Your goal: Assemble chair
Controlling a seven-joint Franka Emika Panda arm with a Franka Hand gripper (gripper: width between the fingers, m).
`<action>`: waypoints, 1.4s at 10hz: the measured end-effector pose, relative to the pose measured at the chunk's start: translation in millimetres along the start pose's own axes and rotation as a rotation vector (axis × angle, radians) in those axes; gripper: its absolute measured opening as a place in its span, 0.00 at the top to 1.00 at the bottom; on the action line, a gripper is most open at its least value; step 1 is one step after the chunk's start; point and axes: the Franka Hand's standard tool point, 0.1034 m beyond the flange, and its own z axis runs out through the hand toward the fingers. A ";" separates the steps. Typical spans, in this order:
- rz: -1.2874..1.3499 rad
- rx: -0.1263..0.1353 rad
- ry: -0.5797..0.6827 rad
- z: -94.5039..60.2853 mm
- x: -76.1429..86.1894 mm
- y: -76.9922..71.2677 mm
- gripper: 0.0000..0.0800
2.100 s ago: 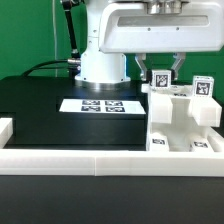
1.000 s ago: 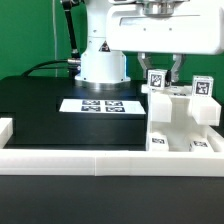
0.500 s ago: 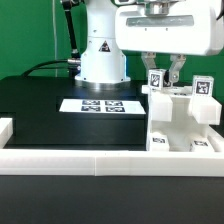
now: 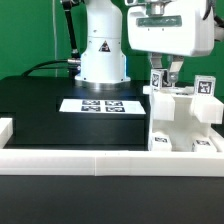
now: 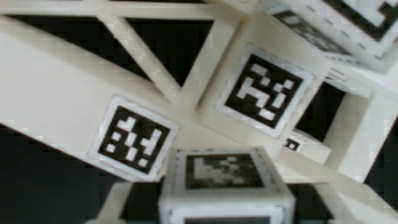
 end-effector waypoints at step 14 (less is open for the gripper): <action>-0.982 -0.001 0.006 -0.4 3.2 -0.3 0.19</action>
Offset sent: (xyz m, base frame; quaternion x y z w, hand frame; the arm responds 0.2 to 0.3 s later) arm 0.0056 -0.0012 0.0009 -0.0131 0.0067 -0.0562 0.9983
